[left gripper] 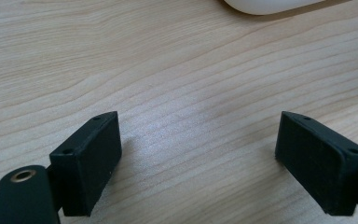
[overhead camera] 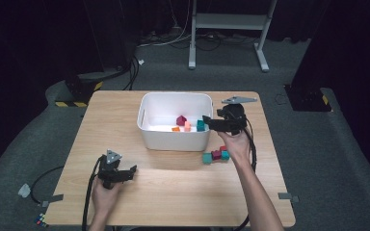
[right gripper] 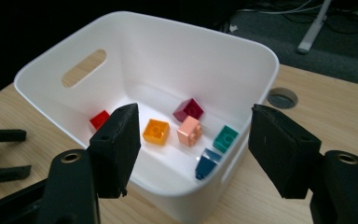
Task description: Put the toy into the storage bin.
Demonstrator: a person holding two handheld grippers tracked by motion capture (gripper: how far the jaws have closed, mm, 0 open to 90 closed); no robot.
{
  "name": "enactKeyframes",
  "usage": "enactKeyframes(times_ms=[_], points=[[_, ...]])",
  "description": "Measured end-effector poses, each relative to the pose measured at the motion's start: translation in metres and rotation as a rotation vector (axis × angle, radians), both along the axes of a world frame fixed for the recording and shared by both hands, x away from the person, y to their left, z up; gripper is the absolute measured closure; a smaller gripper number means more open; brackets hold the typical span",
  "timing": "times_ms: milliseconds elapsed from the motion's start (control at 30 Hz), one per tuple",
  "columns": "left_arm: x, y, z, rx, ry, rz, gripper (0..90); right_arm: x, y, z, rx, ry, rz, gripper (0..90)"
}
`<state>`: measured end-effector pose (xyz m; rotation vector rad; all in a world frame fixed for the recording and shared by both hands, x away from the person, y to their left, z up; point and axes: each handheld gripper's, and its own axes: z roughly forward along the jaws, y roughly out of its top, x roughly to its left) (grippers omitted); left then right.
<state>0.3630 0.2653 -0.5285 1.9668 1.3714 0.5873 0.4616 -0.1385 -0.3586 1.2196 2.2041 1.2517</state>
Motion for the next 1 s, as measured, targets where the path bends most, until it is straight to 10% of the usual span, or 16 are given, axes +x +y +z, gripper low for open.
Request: enactKeyframes(times_ms=[500, 1000], points=[[0.0, 0.0, 0.0, 0.0, 0.0, 0.0, 14.4, -0.025, -0.042, -0.029, 0.011, -0.002, -0.066, 31.8], [0.0, 0.0, 0.0, 0.0, 0.0, 0.001, 14.5, -0.034, -0.061, -0.092, -0.025, 0.085, -0.156, 39.7]])
